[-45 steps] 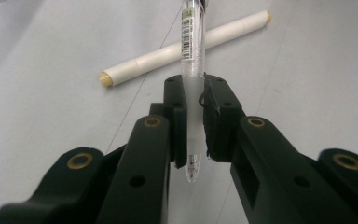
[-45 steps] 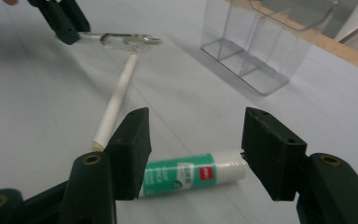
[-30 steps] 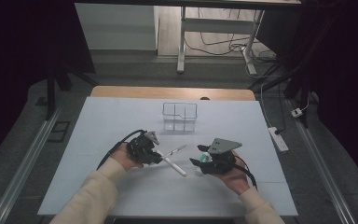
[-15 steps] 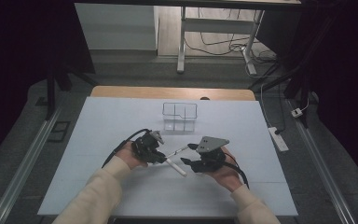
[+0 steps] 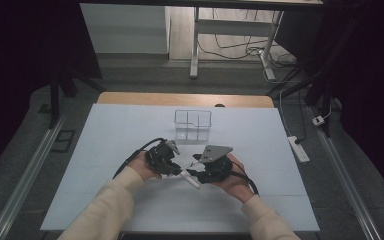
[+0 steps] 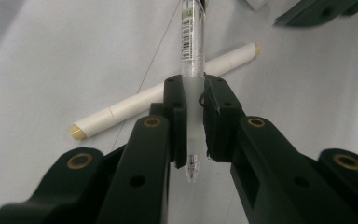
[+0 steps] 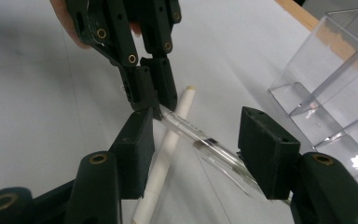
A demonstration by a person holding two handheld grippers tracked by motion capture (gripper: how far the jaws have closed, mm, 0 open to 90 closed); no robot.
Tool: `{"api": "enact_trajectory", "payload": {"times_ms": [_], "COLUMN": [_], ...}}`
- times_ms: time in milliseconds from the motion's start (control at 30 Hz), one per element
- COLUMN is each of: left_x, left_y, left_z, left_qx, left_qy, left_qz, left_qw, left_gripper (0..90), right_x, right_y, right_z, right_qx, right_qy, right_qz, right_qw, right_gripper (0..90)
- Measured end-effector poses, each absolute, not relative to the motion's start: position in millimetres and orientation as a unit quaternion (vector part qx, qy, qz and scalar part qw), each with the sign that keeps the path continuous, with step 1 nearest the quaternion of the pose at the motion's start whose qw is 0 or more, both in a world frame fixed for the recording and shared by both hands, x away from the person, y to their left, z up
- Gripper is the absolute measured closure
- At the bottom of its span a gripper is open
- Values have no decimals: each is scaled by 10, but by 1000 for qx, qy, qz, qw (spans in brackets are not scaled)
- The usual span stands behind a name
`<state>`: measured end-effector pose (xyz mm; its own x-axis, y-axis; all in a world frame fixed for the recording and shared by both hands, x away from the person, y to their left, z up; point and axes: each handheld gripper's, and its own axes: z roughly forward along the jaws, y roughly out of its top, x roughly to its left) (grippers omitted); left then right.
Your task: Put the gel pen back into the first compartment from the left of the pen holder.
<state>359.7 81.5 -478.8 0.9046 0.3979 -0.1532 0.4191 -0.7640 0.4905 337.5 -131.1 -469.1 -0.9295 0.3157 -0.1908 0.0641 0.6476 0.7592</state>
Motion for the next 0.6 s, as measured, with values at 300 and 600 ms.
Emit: {"api": "enact_trajectory", "payload": {"times_ms": [300,600], "left_x": [3586,3545], "left_y": [793,754], "left_z": [-4770,-4716], "left_qx": [940,941], "left_qy": [210,196], "left_qz": [-24,-29], "left_qw": [269,276], "left_gripper": [801,801], "right_x": [3411,3407], "right_y": [-1234,-1214], "right_z": [-4764,-4802], "right_qx": [90,65], "right_qy": [909,921], "right_qz": [376,346], "right_qw": [158,167], "right_gripper": [477,550]}}
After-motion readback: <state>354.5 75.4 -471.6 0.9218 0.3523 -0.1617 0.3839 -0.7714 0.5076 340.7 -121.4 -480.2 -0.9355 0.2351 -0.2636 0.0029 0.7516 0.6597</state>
